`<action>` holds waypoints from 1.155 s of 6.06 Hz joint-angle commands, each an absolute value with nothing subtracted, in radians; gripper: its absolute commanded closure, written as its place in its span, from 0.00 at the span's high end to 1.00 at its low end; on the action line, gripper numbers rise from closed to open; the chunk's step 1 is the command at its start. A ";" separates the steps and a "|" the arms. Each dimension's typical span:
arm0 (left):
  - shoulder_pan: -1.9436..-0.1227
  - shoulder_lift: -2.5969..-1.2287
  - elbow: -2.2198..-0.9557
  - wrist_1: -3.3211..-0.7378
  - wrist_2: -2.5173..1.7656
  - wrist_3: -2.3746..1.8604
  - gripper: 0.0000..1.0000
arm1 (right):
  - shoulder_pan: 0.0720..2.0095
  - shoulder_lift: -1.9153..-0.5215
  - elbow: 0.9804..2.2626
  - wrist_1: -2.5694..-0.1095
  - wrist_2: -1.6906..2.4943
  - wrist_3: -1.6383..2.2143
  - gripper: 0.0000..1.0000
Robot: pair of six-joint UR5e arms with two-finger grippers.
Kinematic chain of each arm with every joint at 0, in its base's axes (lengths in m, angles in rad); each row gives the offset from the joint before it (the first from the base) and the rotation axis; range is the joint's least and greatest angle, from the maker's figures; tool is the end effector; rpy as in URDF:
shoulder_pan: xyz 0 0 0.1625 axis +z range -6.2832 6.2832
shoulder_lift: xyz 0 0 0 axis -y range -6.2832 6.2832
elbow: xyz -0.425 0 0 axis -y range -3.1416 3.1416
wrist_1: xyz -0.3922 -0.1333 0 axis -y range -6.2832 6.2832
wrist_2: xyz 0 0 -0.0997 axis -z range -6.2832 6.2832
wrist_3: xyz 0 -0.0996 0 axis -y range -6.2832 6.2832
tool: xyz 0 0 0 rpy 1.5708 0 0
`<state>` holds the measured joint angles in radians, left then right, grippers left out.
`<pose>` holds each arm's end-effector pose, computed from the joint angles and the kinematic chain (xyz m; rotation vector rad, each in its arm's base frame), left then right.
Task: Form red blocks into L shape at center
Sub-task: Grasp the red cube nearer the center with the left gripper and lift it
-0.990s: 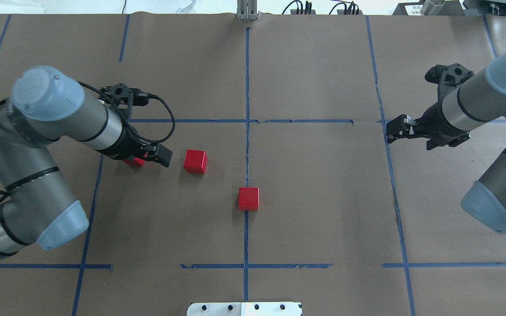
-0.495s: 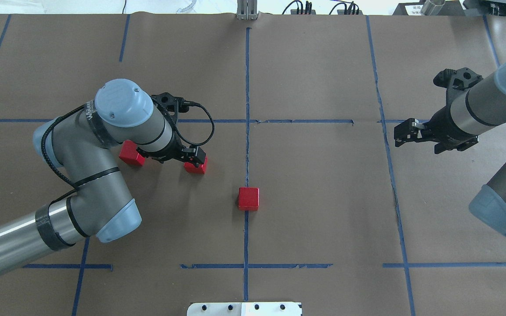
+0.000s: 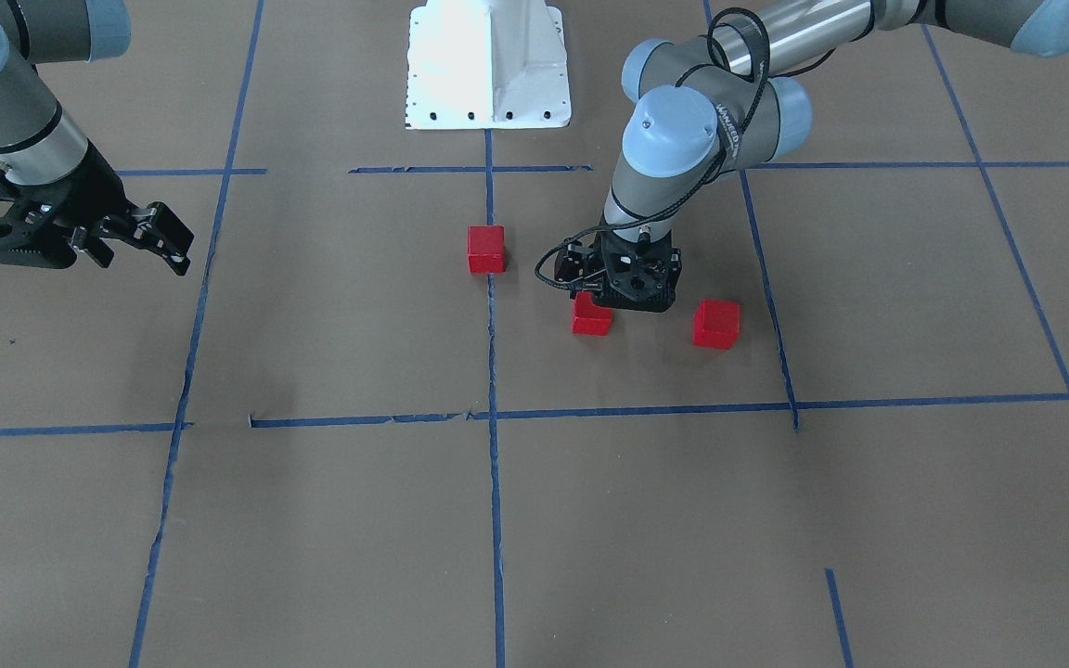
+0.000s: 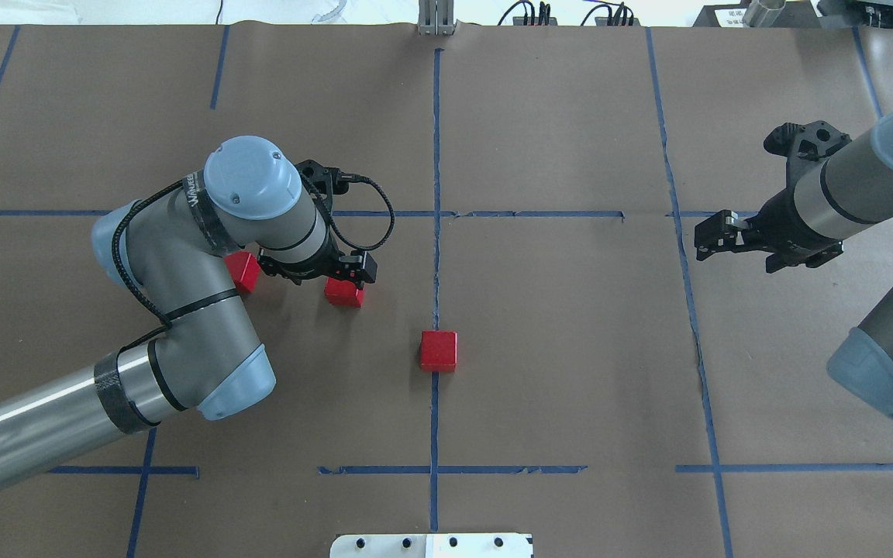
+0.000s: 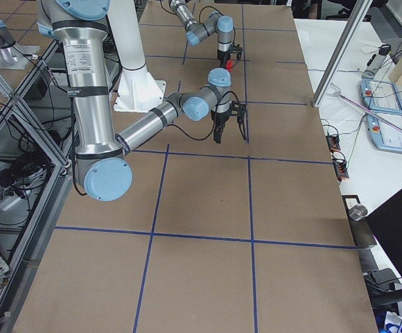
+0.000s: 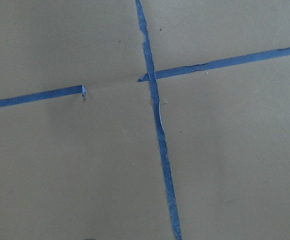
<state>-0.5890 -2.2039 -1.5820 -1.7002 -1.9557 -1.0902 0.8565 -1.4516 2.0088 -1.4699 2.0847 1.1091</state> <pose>0.5295 -0.4691 0.2659 0.0749 0.8428 0.0470 -0.2739 -0.4446 0.3847 0.0026 -0.8122 0.2039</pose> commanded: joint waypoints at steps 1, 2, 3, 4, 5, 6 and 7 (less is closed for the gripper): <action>-0.572 -2.249 -1.528 -1.707 -1.931 -1.138 1.00 | 0.856 -1.454 2.003 -1.456 2.083 1.112 1.00; -0.571 -2.250 -1.523 -1.707 -1.925 -1.138 0.77 | 0.856 -1.466 2.006 -1.454 2.083 1.111 1.00; -0.572 -2.252 -1.523 -1.706 -1.922 -1.137 0.29 | 0.857 -1.466 2.006 -1.454 2.083 1.111 1.00; -0.572 -2.253 -1.519 -1.704 -1.855 -1.137 0.18 | 0.857 -1.468 2.006 -1.454 2.083 1.112 1.00; -0.572 -2.281 -1.517 -1.698 -1.852 -1.140 0.00 | 0.857 -1.468 2.006 -1.453 2.083 1.112 1.00; -0.571 -2.328 -1.514 -1.666 -1.850 -1.141 0.00 | 0.859 -1.468 2.009 -1.453 2.083 1.112 1.00; -0.554 -2.368 -1.506 -1.604 -1.850 -1.146 0.00 | 0.859 -1.470 2.013 -1.453 2.083 1.112 1.00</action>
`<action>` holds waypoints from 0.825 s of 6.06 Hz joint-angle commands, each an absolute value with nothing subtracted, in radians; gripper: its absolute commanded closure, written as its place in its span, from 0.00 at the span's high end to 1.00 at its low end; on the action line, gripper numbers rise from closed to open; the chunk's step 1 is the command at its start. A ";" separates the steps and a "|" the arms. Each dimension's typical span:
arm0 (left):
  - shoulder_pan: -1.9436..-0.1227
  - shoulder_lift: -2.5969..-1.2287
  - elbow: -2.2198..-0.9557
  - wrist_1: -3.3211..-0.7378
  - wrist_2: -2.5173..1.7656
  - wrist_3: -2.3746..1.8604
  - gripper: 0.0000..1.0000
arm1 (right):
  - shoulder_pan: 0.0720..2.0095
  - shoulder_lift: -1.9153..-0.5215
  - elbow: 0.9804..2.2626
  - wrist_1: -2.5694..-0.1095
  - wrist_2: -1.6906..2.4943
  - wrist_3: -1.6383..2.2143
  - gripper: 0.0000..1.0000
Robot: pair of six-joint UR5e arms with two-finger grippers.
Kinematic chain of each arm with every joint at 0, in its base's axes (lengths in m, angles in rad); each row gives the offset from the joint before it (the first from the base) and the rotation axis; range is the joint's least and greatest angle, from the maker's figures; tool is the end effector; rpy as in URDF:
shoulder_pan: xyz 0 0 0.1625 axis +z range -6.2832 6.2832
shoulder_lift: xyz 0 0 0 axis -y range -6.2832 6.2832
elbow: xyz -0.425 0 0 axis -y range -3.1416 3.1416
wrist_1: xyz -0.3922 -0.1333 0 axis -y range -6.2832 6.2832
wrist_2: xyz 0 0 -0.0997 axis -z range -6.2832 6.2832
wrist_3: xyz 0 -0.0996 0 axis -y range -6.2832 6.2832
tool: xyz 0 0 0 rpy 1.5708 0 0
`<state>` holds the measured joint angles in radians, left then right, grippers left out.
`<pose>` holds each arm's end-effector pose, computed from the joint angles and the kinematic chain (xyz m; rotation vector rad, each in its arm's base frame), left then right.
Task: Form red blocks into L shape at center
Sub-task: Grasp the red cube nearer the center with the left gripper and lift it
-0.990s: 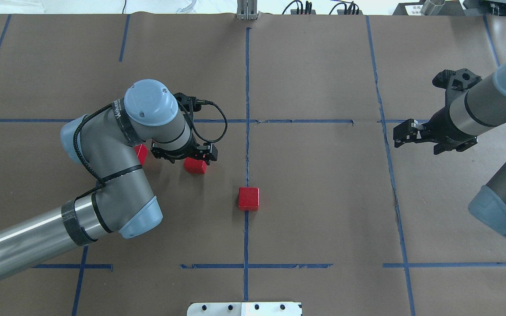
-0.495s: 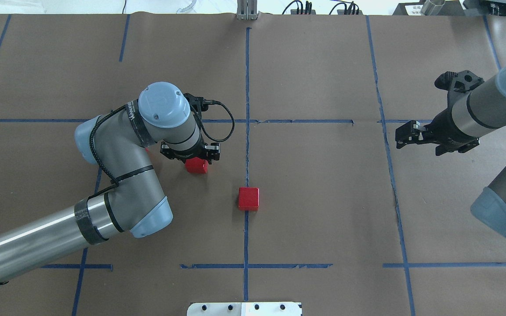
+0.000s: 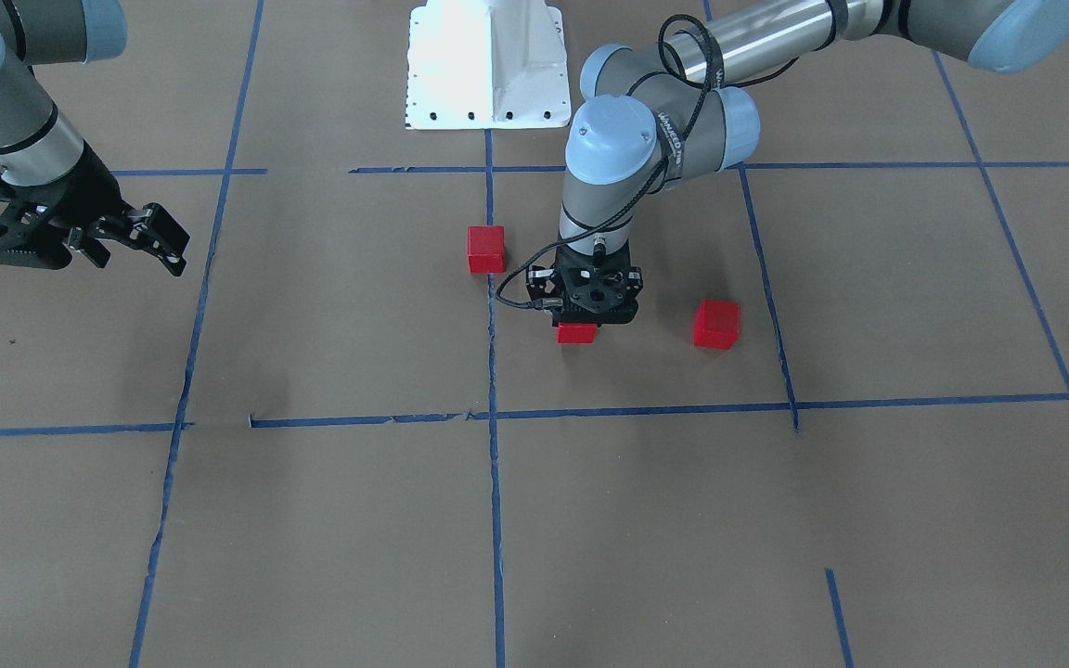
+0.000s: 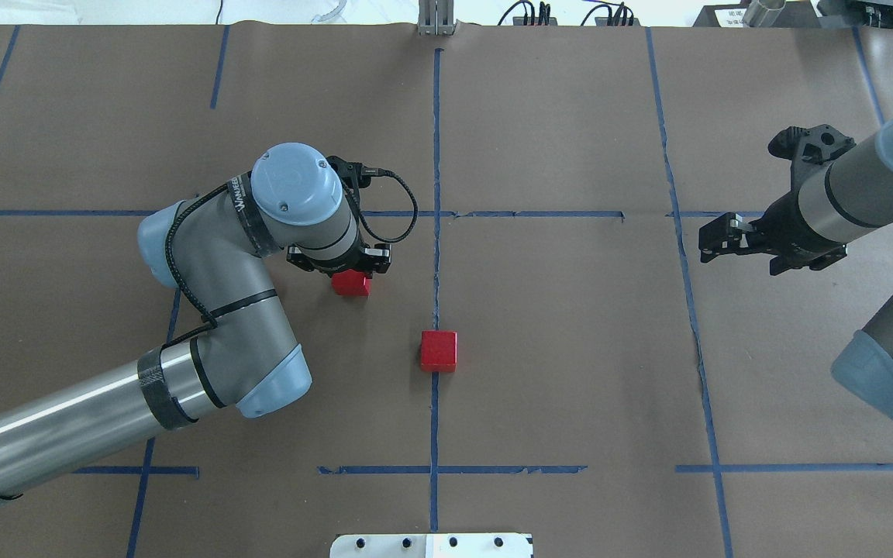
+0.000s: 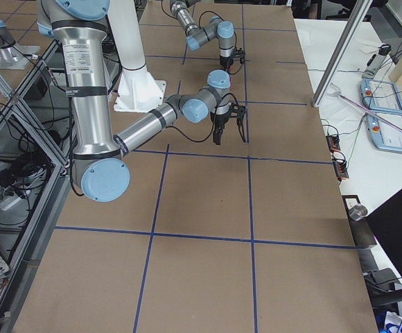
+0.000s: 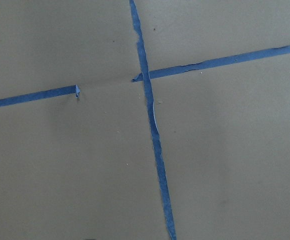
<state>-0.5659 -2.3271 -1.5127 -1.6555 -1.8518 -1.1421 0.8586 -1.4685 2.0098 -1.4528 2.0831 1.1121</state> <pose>0.5597 -0.4807 0.2170 0.1367 0.8101 -0.0194 -0.2703 -0.4424 0.3907 0.0043 -0.8123 0.2089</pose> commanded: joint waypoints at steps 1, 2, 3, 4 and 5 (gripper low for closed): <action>-0.511 -2.384 -1.503 -1.601 -1.848 -1.216 0.00 | 0.859 -1.485 2.022 -1.451 2.083 1.112 1.00; -0.488 -2.437 -1.456 -1.601 -1.826 -1.227 0.00 | 0.859 -1.485 2.025 -1.451 2.083 1.112 1.00; -0.468 -2.454 -1.434 -1.601 -1.809 -1.227 0.00 | 0.859 -1.486 2.025 -1.450 2.083 1.112 1.00; -0.456 -2.462 -1.433 -1.601 -1.807 -1.229 0.00 | 0.859 -1.488 2.025 -1.450 2.083 1.112 1.00; -0.450 -2.465 -1.419 -1.605 -1.807 -1.241 0.00 | 0.859 -1.488 2.026 -1.448 2.083 1.112 1.00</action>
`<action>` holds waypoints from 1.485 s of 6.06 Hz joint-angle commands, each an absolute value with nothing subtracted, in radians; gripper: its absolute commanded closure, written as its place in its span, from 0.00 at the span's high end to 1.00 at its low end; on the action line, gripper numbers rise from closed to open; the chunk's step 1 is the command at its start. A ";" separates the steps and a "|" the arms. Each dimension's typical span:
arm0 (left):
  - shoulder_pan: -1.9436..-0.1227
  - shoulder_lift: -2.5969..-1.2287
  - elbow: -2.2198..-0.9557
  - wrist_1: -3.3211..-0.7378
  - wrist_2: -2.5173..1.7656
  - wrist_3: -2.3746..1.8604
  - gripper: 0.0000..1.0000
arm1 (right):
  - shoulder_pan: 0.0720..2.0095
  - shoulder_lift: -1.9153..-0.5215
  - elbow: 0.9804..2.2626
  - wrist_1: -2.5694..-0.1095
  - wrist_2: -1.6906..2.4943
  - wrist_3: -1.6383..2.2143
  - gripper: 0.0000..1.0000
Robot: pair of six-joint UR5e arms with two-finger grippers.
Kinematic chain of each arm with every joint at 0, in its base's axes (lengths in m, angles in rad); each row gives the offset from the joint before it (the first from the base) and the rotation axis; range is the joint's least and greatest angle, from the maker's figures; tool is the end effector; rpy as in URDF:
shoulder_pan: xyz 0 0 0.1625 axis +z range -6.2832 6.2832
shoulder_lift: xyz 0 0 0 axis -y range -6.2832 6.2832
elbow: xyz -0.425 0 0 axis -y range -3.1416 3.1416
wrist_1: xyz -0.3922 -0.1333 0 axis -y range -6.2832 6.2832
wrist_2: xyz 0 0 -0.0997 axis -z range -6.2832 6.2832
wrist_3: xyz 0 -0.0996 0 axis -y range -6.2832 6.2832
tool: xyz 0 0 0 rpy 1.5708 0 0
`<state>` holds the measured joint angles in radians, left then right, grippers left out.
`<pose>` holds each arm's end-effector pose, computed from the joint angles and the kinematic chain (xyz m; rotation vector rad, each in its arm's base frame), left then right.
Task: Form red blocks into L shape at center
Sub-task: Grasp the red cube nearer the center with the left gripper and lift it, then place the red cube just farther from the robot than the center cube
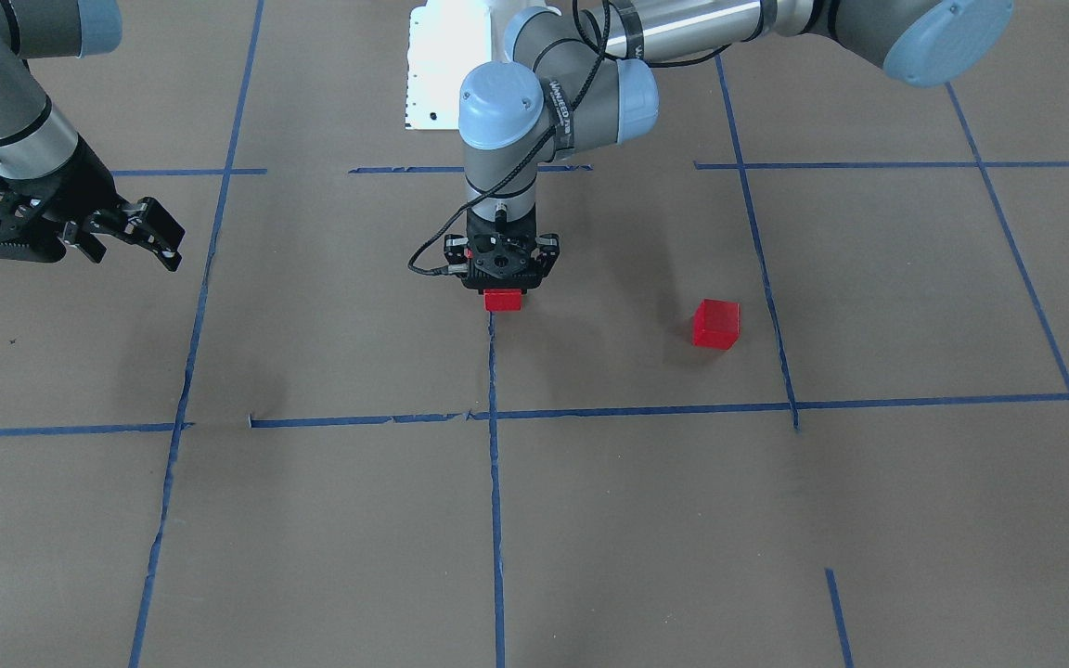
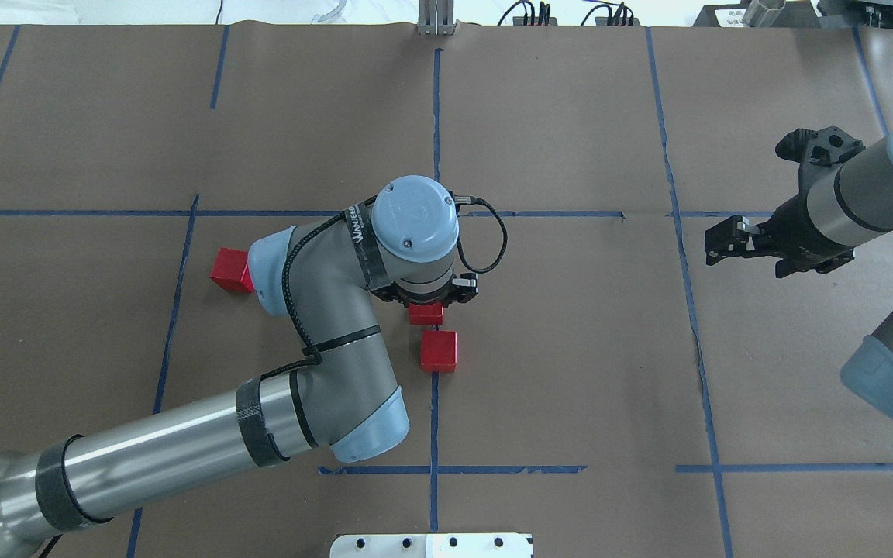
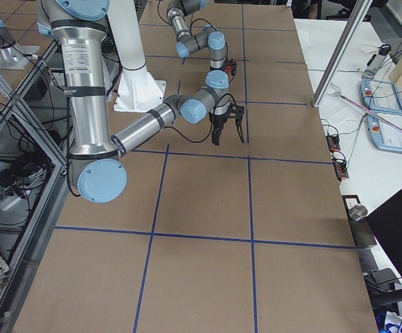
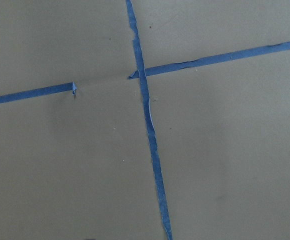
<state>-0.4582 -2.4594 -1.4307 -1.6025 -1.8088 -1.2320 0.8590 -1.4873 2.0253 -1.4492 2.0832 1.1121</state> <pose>0.6296 -0.4330 0.1622 0.0932 0.8029 -0.0200 -0.2654 -0.4370 0.3926 0.0046 -0.8126 0.2092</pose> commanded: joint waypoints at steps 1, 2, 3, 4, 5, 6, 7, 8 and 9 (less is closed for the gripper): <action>-0.446 -2.467 -1.413 -1.605 -1.807 -1.241 0.00 | 0.858 -1.488 2.026 -1.448 2.083 1.112 1.00; -0.440 -2.467 -1.413 -1.606 -1.807 -1.241 0.00 | 0.857 -1.488 2.031 -1.448 2.083 1.112 1.00; -0.440 -2.474 -1.413 -1.608 -1.807 -1.243 0.00 | 0.857 -1.488 2.031 -1.448 2.085 1.112 1.00; -0.439 -2.476 -1.411 -1.608 -1.807 -1.246 0.00 | 0.857 -1.488 2.031 -1.448 2.085 1.112 1.00; -0.434 -2.476 -1.411 -1.609 -1.807 -1.253 0.00 | 0.857 -1.488 2.031 -1.448 2.085 1.112 1.00; -0.433 -2.474 -1.405 -1.611 -1.807 -1.253 0.00 | 0.857 -1.488 2.031 -1.448 2.085 1.112 1.00; -0.433 -2.476 -1.405 -1.612 -1.807 -1.253 0.00 | 0.857 -1.488 2.031 -1.448 2.085 1.112 1.00; -0.433 -2.476 -1.405 -1.614 -1.807 -1.253 0.00 | 0.857 -1.488 2.031 -1.448 2.085 1.112 1.00; -0.433 -2.477 -1.405 -1.615 -1.807 -1.253 0.00 | 0.856 -1.488 2.031 -1.448 2.085 1.112 1.00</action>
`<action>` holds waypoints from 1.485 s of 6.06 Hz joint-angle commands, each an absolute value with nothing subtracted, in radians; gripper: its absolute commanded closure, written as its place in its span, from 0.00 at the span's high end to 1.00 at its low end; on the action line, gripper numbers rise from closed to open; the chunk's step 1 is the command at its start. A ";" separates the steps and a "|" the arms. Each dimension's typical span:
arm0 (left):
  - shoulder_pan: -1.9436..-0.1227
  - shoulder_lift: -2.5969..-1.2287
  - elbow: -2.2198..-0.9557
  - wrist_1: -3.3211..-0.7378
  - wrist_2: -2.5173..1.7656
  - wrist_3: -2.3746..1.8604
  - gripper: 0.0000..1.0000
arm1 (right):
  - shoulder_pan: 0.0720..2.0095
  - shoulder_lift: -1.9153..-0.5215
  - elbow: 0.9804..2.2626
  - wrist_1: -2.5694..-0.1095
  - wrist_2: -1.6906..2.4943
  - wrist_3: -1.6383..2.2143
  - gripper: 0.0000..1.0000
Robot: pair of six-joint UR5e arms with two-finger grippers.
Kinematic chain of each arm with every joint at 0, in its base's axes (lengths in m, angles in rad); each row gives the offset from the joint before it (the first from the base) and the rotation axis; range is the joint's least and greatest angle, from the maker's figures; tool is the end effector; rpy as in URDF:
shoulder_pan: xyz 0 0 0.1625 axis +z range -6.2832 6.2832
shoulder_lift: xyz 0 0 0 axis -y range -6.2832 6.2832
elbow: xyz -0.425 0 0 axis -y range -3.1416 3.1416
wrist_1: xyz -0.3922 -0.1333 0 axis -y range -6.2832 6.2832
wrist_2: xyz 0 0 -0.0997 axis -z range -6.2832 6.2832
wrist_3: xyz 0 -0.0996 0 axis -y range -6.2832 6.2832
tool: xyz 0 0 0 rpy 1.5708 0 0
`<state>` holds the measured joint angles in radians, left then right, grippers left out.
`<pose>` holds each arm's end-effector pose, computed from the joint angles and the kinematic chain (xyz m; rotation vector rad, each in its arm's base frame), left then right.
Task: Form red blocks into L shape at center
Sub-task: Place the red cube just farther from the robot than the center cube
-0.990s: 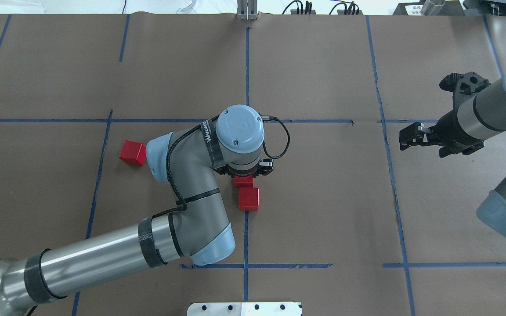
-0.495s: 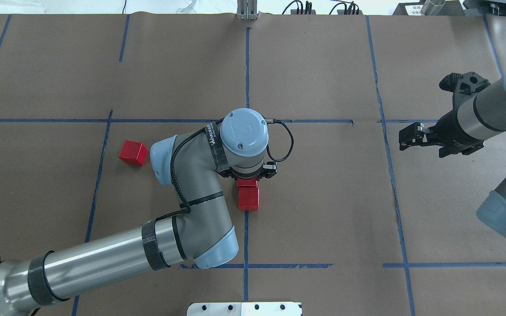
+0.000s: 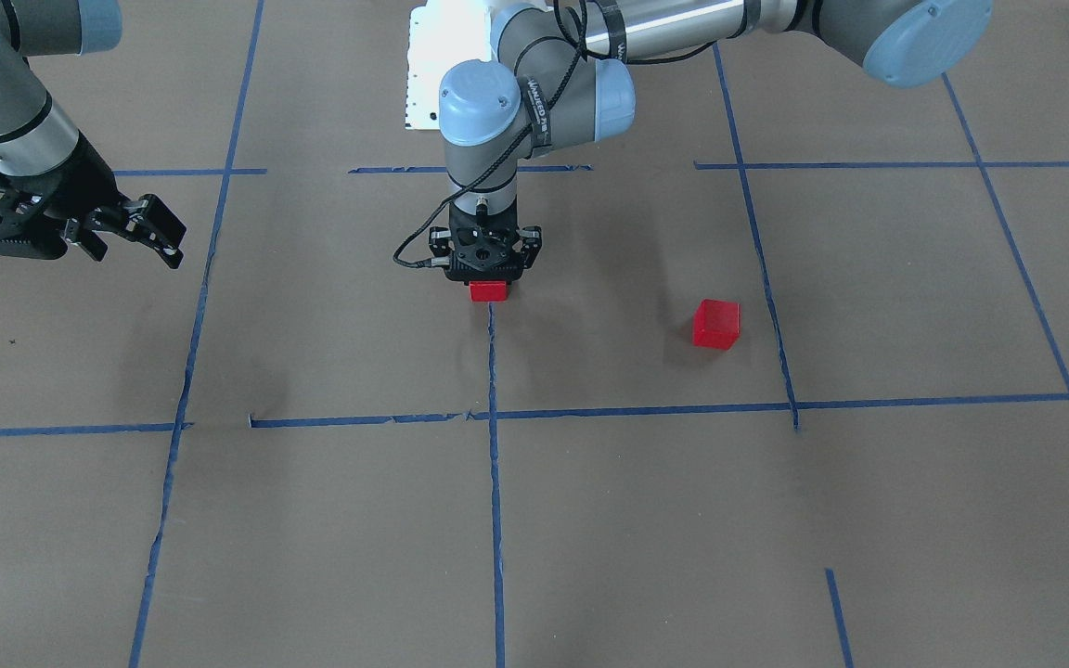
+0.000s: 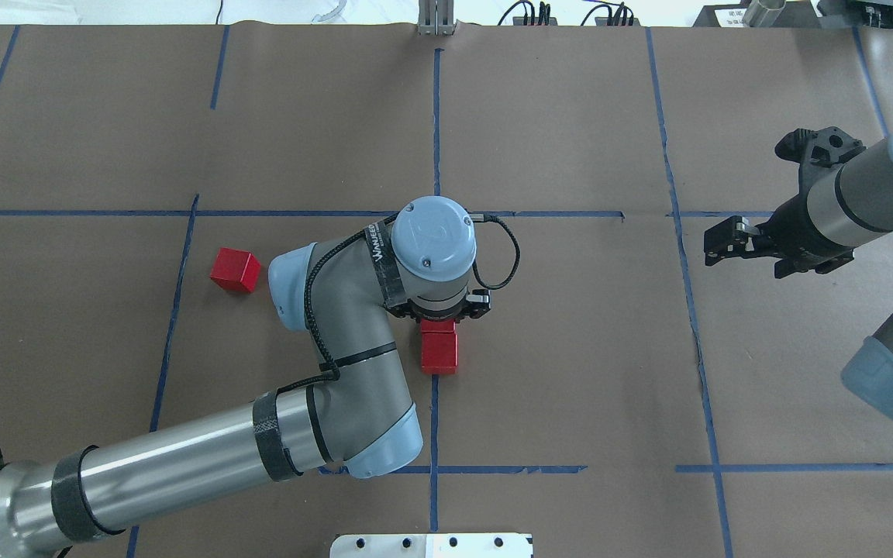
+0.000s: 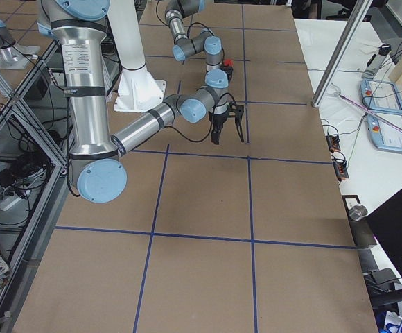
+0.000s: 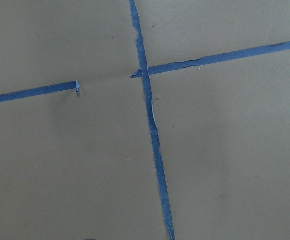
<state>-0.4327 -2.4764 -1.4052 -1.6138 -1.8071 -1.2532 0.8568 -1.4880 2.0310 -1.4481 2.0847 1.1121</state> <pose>0.6466 -0.4198 0.1587 0.0770 0.8069 -0.0162 -0.2656 -0.4353 0.3900 0.0064 -0.8178 0.2047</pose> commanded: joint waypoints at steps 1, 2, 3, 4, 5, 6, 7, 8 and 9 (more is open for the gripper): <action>-0.433 -2.477 -1.405 -1.615 -1.807 -1.253 0.03 | 0.856 -1.488 2.031 -1.448 2.085 1.112 1.00; -0.431 -2.477 -1.407 -1.615 -1.807 -1.253 0.10 | 0.856 -1.488 2.031 -1.448 2.085 1.112 1.00; -0.433 -2.476 -1.407 -1.615 -1.807 -1.252 0.65 | 0.856 -1.488 2.031 -1.448 2.085 1.112 1.00; -0.431 -2.476 -1.407 -1.617 -1.806 -1.252 0.92 | 0.856 -1.488 2.031 -1.448 2.085 1.112 1.00; -0.433 -2.476 -1.407 -1.615 -1.801 -1.252 1.00 | 0.856 -1.486 2.031 -1.448 2.085 1.112 1.00; -0.434 -2.476 -1.416 -1.614 -1.801 -1.252 1.00 | 0.856 -1.485 2.031 -1.448 2.085 1.112 1.00; -0.464 -2.473 -1.471 -1.605 -1.802 -1.252 1.00 | 0.856 -1.485 2.034 -1.448 2.085 1.112 1.00; -0.510 -2.427 -1.549 -1.600 -1.809 -1.247 1.00 | 0.856 -1.483 2.036 -1.447 2.083 1.112 1.00; -0.547 -2.333 -1.640 -1.601 -1.822 -1.240 1.00 | 0.854 -1.477 2.045 -1.447 2.083 1.120 1.00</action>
<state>-0.5096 -2.4083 -1.5560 -1.6021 -1.8113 -1.2458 0.8553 -1.4818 2.0379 -1.4469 2.0835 1.1145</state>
